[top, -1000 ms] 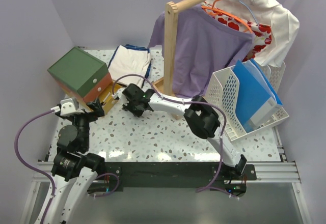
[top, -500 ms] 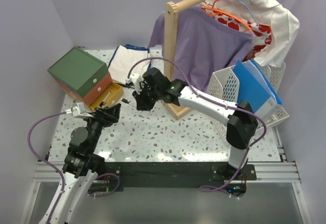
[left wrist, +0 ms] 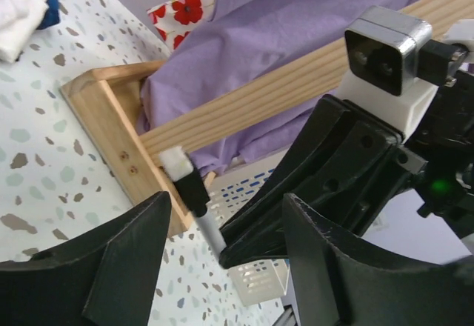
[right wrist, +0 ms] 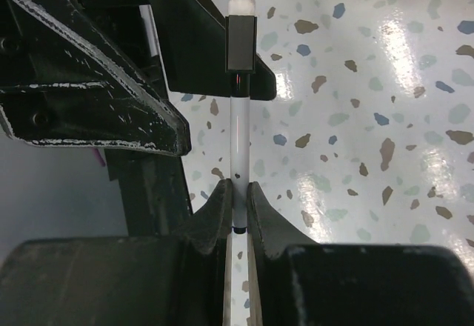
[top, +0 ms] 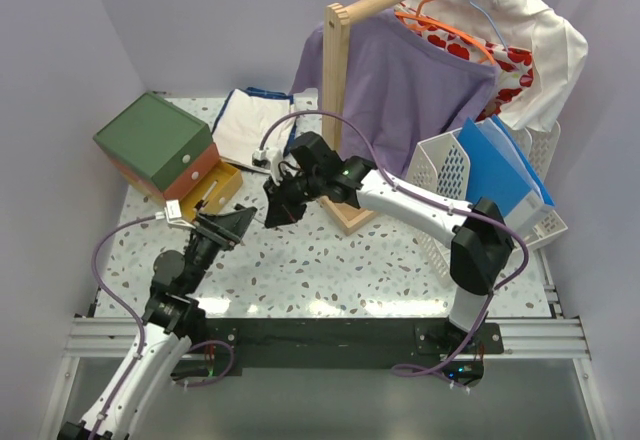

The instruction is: Organize the desk

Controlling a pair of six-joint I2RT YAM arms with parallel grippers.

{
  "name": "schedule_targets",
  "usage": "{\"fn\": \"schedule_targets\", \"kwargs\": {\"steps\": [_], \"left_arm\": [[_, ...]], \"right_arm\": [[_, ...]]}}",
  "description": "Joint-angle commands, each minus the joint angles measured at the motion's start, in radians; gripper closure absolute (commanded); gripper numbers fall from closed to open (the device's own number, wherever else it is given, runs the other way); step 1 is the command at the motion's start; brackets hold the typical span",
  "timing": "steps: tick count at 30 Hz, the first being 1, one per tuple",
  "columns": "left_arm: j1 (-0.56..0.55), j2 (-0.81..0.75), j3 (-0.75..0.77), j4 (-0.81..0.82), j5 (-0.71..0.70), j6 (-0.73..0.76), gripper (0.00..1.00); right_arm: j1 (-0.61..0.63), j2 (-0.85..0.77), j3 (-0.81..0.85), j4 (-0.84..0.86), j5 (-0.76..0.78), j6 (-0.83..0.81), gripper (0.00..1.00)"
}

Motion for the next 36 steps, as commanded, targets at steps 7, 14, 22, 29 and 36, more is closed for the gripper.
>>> {"fn": "schedule_targets", "kwargs": {"steps": [7,14,22,29,36], "left_arm": [[0.007,0.031,0.0,0.14,0.043,-0.027,0.51],[0.007,0.034,0.014,0.128,0.045,0.025,0.86],[0.007,0.089,0.203,-0.2,-0.078,0.348,1.0],[0.007,0.299,0.474,-0.49,-0.306,0.772,1.0],[0.008,0.607,0.659,-0.524,-0.505,1.174,1.0]], "right_arm": [[0.001,-0.058,-0.03,0.076,-0.111,0.019,1.0],[0.001,-0.061,-0.031,0.083,-0.116,0.023,1.0],[0.001,-0.113,-0.007,-0.022,-0.078,-0.176,0.37],[-0.003,-0.207,-0.025,-0.24,-0.016,-0.492,0.01],[-0.009,-0.363,-0.176,-0.314,-0.051,-0.745,0.01]]}}
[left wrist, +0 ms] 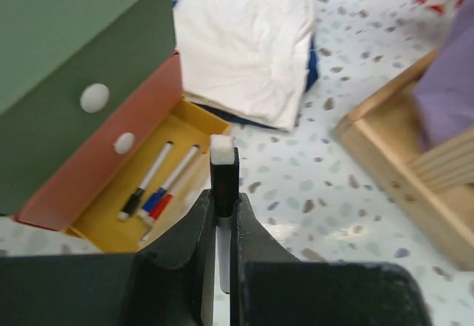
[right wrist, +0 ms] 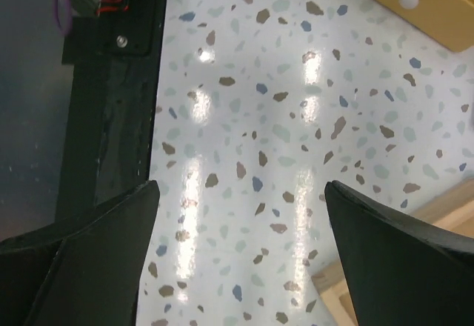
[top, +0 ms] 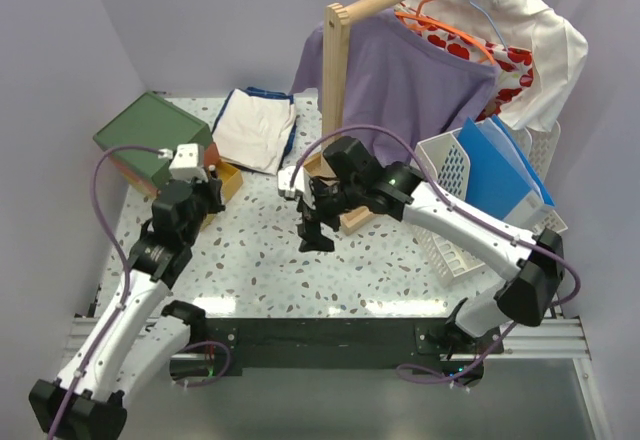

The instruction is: Organize the desk

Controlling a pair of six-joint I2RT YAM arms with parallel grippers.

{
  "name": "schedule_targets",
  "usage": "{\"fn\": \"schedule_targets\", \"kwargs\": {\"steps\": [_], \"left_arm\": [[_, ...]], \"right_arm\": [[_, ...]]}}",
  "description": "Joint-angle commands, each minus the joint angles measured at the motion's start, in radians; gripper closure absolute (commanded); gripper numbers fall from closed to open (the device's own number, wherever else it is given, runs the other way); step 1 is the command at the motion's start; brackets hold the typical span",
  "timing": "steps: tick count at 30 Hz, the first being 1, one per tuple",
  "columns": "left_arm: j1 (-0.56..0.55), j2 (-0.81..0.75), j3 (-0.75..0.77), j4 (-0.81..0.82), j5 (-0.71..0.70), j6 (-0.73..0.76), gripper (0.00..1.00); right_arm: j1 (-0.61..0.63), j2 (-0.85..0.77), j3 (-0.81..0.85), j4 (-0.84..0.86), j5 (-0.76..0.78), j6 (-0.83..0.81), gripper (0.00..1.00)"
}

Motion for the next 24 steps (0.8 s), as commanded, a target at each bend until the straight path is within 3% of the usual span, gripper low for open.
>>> {"fn": "schedule_targets", "kwargs": {"steps": [1,9,17,21,24], "left_arm": [[0.003,0.142,0.102,-0.035,-0.192,0.391,1.0],[0.004,0.385,0.187,0.072,-0.276,0.603,1.0],[0.021,0.567,0.185,0.216,-0.325,0.705,1.0],[0.033,0.632,0.194,0.284,-0.35,0.713,0.76],[0.035,0.649,0.211,0.278,-0.332,0.697,0.67]], "right_arm": [[-0.01,-0.087,-0.07,-0.106,-0.033,-0.219,0.01],[-0.024,-0.101,-0.121,-0.108,-0.1,-0.263,0.01],[-0.023,-0.093,-0.138,-0.098,-0.171,-0.26,0.01],[-0.023,-0.095,-0.136,-0.1,-0.171,-0.26,0.01],[-0.024,-0.099,-0.138,-0.1,-0.169,-0.26,0.01]]}}
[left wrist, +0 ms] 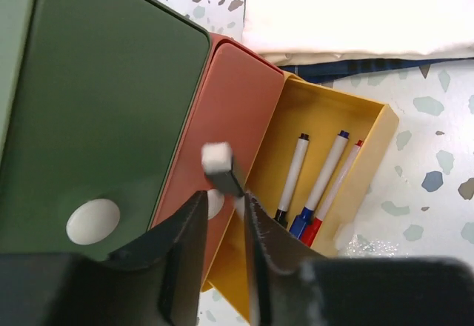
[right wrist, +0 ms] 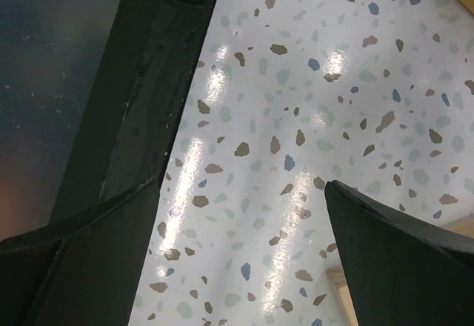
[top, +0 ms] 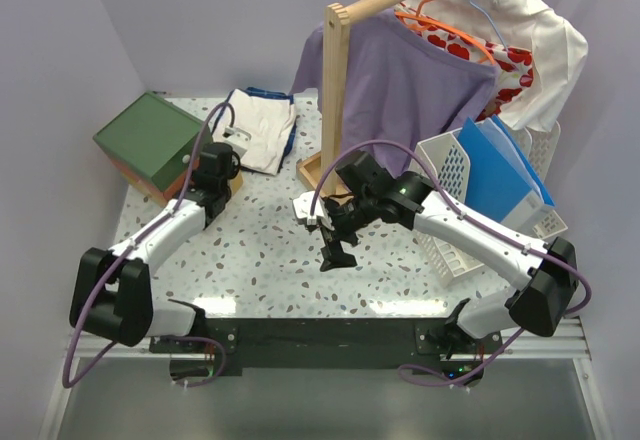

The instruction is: Organize the desk

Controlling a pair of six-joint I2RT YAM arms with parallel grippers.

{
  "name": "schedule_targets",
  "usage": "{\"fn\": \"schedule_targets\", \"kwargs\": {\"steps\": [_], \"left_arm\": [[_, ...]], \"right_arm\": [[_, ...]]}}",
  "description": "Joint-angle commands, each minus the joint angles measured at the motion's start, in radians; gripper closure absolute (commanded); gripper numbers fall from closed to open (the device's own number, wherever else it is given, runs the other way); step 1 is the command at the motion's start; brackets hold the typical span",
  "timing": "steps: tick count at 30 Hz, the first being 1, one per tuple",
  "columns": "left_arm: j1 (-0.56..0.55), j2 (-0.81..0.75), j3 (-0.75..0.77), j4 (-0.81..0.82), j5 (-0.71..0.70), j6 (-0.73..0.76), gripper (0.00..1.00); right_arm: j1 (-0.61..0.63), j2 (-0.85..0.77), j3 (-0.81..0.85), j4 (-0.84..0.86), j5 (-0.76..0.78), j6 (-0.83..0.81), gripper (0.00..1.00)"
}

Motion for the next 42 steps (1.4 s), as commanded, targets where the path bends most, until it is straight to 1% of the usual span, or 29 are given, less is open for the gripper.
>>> {"fn": "schedule_targets", "kwargs": {"steps": [1,3,6,7,11,12,13,14,16,17,18,21,26,34,36,42], "left_arm": [[0.009,0.007,0.064,0.08,-0.013,0.012,0.66],[0.009,-0.002,0.073,0.066,-0.003,0.0,0.64],[0.009,-0.036,0.075,0.045,0.017,-0.025,0.63],[0.009,-0.049,0.075,0.007,0.023,-0.031,0.63],[0.009,-0.161,0.055,-0.038,0.138,-0.083,0.63],[0.009,-0.183,0.037,-0.046,0.205,-0.104,0.63],[0.009,-0.201,0.026,-0.053,0.235,-0.114,0.64],[0.009,-0.23,0.015,-0.059,0.293,-0.124,0.64],[0.009,-0.246,-0.011,-0.076,0.324,-0.144,0.71],[0.009,-0.249,-0.019,-0.079,0.358,-0.15,0.77],[0.009,-0.247,-0.031,-0.081,0.368,-0.153,0.86],[0.009,-0.218,-0.043,-0.079,0.39,-0.154,1.0],[0.009,-0.123,-0.027,-0.086,0.433,-0.157,1.0],[0.009,0.032,-0.004,-0.096,0.418,-0.157,1.0],[0.009,0.055,0.01,-0.104,0.396,-0.158,1.0],[0.009,0.188,0.061,-0.158,0.3,-0.164,1.0]], "right_arm": [[-0.002,-0.008,-0.005,0.005,-0.04,-0.018,0.01],[-0.002,-0.006,-0.005,0.004,-0.04,-0.018,0.01],[-0.003,0.0,-0.004,0.002,-0.04,-0.02,0.01],[-0.003,-0.002,-0.004,0.002,-0.04,-0.02,0.01],[-0.005,0.003,-0.007,0.001,-0.029,-0.026,0.01],[-0.006,0.003,-0.007,0.001,-0.027,-0.024,0.01],[-0.006,0.004,-0.007,0.001,-0.026,-0.026,0.01],[-0.006,0.006,-0.007,0.001,-0.026,-0.024,0.01],[-0.008,0.007,-0.008,0.004,-0.024,-0.026,0.01],[-0.006,0.01,-0.01,0.005,-0.021,-0.026,0.01],[-0.008,0.012,-0.011,0.007,-0.021,-0.026,0.01],[-0.008,0.015,-0.013,0.007,-0.02,-0.027,0.01],[-0.008,0.021,-0.016,0.008,-0.015,-0.029,0.01],[-0.009,0.026,-0.022,0.015,-0.012,-0.032,0.01],[-0.009,0.029,-0.022,0.016,-0.012,-0.032,0.01],[-0.009,0.029,-0.022,0.013,-0.007,-0.03,0.01]]}}
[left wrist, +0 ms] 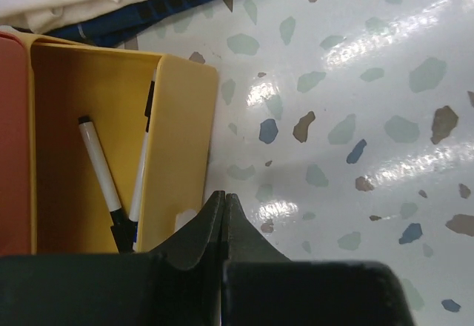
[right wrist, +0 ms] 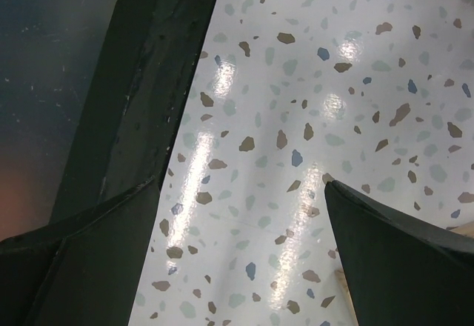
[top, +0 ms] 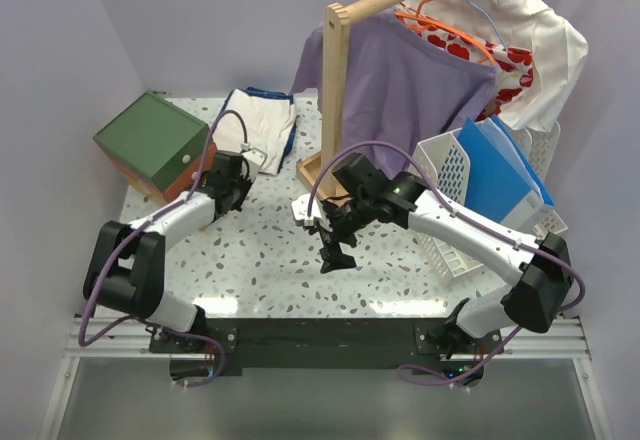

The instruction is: Organize the desk

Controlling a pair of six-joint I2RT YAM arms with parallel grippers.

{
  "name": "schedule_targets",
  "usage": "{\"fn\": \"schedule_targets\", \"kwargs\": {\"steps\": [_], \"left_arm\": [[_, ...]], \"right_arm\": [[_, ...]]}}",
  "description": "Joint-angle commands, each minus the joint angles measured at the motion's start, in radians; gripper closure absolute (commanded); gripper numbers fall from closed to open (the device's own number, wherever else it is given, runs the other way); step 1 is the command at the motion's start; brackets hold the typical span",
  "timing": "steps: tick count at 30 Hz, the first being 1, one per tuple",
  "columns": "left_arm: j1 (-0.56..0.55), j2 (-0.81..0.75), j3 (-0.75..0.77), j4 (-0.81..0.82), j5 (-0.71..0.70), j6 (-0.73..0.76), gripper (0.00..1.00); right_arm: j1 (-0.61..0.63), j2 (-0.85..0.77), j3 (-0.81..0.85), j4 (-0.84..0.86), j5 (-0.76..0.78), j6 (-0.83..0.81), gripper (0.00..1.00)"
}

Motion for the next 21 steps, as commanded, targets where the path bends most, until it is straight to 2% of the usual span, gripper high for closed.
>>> {"fn": "schedule_targets", "kwargs": {"steps": [1,3,4,7,8,11,16,21], "left_arm": [[0.006,0.071,0.065,-0.02,-0.091,-0.015,1.0],[0.006,0.088,0.067,-0.003,-0.173,-0.014,1.0],[0.006,0.101,0.068,0.008,-0.206,-0.011,0.96],[0.006,0.128,0.076,0.057,-0.33,0.007,0.76],[0.008,0.134,0.082,0.068,-0.38,0.015,0.64],[0.011,0.157,0.099,0.095,-0.416,0.027,0.53],[0.014,0.172,0.117,0.125,-0.442,0.046,0.43],[0.014,0.163,0.131,0.117,-0.434,0.044,0.42]], "right_arm": [[-0.005,-0.002,-0.006,0.014,-0.002,-0.02,0.01],[-0.006,-0.004,-0.005,0.014,-0.004,-0.022,0.01],[-0.005,-0.005,-0.006,0.015,-0.004,-0.022,0.01],[-0.005,-0.001,-0.002,0.011,-0.006,-0.02,0.01],[-0.005,-0.001,-0.002,0.009,-0.006,-0.019,0.01],[-0.009,-0.007,-0.002,0.009,-0.007,-0.02,0.01],[-0.017,-0.014,-0.003,0.006,-0.013,-0.019,0.01],[-0.023,-0.019,-0.005,0.006,-0.013,-0.022,0.01]]}}
